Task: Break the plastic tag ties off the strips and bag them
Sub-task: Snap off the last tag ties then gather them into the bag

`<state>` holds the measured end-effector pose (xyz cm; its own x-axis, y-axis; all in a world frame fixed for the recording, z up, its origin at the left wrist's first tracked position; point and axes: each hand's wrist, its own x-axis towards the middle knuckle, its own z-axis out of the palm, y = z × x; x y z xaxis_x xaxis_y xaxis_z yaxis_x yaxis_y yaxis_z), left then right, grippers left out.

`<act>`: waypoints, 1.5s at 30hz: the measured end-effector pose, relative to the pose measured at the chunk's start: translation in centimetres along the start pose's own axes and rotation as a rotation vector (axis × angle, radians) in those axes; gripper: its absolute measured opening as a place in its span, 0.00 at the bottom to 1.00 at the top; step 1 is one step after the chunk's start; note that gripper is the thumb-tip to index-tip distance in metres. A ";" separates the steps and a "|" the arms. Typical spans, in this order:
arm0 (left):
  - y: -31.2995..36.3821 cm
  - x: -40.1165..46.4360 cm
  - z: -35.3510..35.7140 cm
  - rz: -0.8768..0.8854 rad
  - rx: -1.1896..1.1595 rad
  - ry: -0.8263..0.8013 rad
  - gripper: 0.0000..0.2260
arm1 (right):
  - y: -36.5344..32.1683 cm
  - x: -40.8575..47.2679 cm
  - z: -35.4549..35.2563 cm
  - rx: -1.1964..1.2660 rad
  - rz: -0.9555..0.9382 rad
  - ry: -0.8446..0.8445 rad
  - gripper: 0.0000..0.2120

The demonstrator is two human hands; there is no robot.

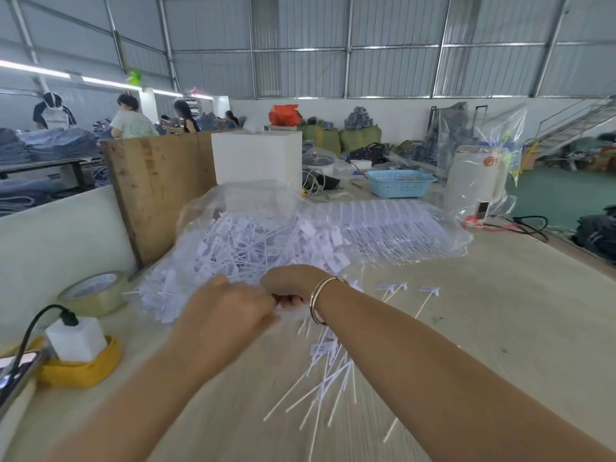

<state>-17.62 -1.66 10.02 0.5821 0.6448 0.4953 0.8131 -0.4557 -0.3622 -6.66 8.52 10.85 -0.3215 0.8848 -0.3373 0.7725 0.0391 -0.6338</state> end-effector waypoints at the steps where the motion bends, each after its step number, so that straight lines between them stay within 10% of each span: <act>1: -0.8 0.3 -0.1 -0.058 -0.021 0.075 0.14 | 0.1 -0.1 -0.1 -0.089 -0.015 0.011 0.14; 7: 0.4 2.6 0.5 -0.038 -0.118 0.126 0.18 | 2.6 -1.1 -0.4 -0.252 -0.067 0.023 0.12; 11: -2.9 2.6 -0.3 -0.302 -0.048 -0.277 0.26 | 5.5 -4.0 -2.6 -0.212 -0.143 0.057 0.32; 16: -2.0 1.1 1.3 -0.319 0.043 -0.864 0.20 | 11.6 -7.4 -7.4 -0.160 -0.117 0.256 0.23; 23: 4.8 2.6 -0.5 -0.239 -0.155 -0.149 0.12 | 19.4 -7.2 -7.8 -0.408 0.103 0.335 0.17; 30: 11.4 2.1 2.1 -0.359 -0.174 -0.672 0.29 | 20.4 -7.6 -4.2 -0.418 -0.077 0.297 0.18; 45: 11.0 5.6 9.6 -0.514 -0.459 -0.551 0.26 | 19.1 -7.8 -2.5 -0.551 -0.303 0.360 0.14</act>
<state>-5.47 2.81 1.27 0.1532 0.9881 0.0153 0.9652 -0.1529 0.2123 11.93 3.47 3.14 -0.4381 0.8924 0.1083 0.8724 0.4511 -0.1881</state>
